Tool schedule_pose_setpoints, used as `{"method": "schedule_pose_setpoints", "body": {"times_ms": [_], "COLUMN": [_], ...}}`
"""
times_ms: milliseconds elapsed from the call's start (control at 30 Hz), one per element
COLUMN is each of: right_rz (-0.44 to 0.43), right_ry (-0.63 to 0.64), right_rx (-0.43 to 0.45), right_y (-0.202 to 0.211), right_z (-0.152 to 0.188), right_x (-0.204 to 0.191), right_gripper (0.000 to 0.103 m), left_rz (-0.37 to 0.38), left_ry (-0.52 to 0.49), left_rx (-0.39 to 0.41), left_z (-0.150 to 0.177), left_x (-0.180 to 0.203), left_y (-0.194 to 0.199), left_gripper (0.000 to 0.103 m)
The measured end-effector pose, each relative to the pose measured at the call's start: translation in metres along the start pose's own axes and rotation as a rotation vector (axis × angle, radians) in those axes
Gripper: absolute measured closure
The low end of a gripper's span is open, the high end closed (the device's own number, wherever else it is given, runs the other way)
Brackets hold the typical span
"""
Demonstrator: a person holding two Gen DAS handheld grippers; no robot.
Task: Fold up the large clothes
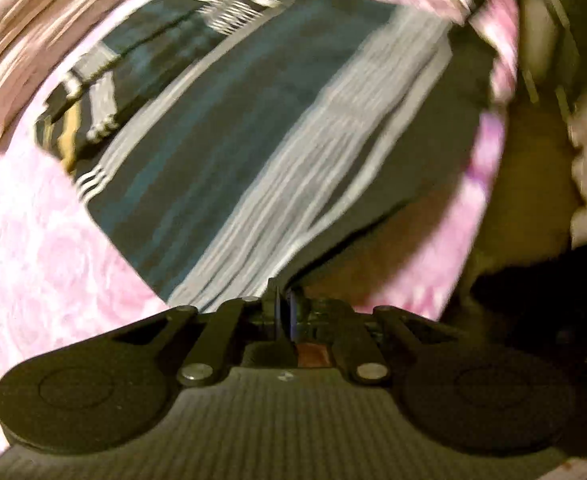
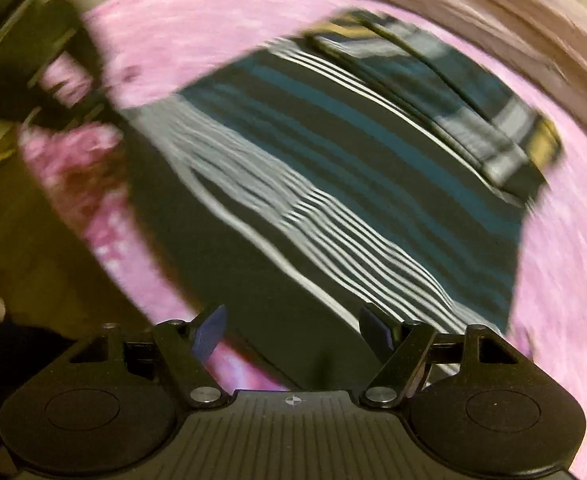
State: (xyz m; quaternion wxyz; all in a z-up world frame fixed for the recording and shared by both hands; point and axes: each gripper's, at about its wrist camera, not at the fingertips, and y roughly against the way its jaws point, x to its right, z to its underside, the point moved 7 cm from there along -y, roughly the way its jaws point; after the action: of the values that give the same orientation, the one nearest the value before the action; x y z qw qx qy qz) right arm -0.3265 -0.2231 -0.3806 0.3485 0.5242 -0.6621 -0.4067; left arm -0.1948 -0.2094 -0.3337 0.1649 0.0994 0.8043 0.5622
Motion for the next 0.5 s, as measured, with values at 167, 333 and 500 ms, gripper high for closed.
{"method": "schedule_pose_setpoints", "body": {"times_ms": [167, 333, 500], "right_rz": [0.001, 0.125, 0.291], "right_ry": [0.185, 0.287, 0.335], "right_rx": [0.073, 0.068, -0.048], "right_y": [-0.024, -0.042, -0.045], "right_z": [-0.010, 0.015, 0.077], "right_x": [-0.040, -0.029, 0.021], "right_gripper": [0.032, 0.044, 0.060], "left_rz": [0.035, 0.053, 0.062], "left_ry": [0.069, 0.081, 0.072], "left_rx": [0.022, 0.020, 0.026], "left_z": [-0.019, -0.025, -0.017], "left_x": [-0.020, -0.026, -0.026], "left_y": [0.019, 0.027, 0.025], "left_gripper": [0.101, 0.101, 0.101]}}
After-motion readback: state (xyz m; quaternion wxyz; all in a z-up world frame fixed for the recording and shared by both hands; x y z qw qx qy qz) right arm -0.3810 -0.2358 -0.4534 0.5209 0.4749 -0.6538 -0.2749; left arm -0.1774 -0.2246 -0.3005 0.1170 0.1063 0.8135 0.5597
